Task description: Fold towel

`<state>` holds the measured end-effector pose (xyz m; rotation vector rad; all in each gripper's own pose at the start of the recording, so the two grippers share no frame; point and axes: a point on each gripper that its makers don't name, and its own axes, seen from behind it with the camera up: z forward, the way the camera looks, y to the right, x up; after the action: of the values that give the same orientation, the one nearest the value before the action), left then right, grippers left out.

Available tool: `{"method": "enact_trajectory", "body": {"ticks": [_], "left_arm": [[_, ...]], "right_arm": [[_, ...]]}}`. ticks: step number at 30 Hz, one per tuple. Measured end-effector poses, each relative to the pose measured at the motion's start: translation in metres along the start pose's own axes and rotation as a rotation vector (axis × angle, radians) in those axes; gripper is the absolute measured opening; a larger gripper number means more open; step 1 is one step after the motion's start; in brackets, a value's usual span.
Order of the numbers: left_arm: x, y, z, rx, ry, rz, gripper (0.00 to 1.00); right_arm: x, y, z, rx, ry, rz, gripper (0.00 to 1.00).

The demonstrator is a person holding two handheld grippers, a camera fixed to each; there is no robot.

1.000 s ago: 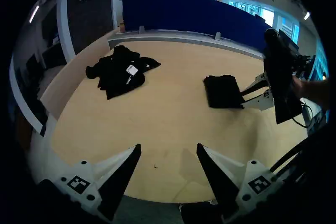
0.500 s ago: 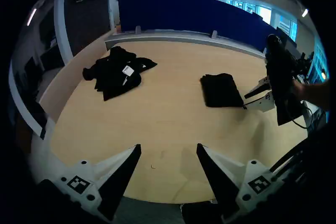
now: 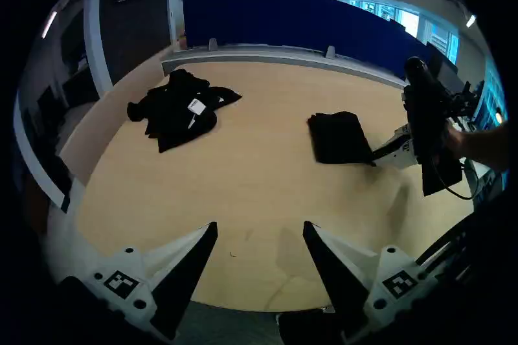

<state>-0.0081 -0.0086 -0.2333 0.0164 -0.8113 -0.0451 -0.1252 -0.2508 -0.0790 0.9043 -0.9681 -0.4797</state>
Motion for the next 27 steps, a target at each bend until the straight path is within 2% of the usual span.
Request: {"method": "enact_trajectory", "body": {"ticks": [6,15,20,27], "left_arm": [[0.001,0.002,0.001,-0.002,0.000,0.003,0.98],[0.003,0.007,-0.001,-0.007,0.001,0.012,0.98],[0.012,0.012,0.001,-0.020,0.012,0.022,0.98],[0.030,0.024,0.008,-0.045,0.042,0.041,0.98]], "right_arm": [[-0.003,0.000,0.003,-0.006,-0.006,0.012,0.07],[0.009,0.002,-0.006,-0.011,0.031,0.011,0.03],[0.037,0.008,-0.027,-0.020,0.091,-0.003,0.03],[0.089,0.023,-0.071,-0.038,0.178,-0.024,0.03]]}}
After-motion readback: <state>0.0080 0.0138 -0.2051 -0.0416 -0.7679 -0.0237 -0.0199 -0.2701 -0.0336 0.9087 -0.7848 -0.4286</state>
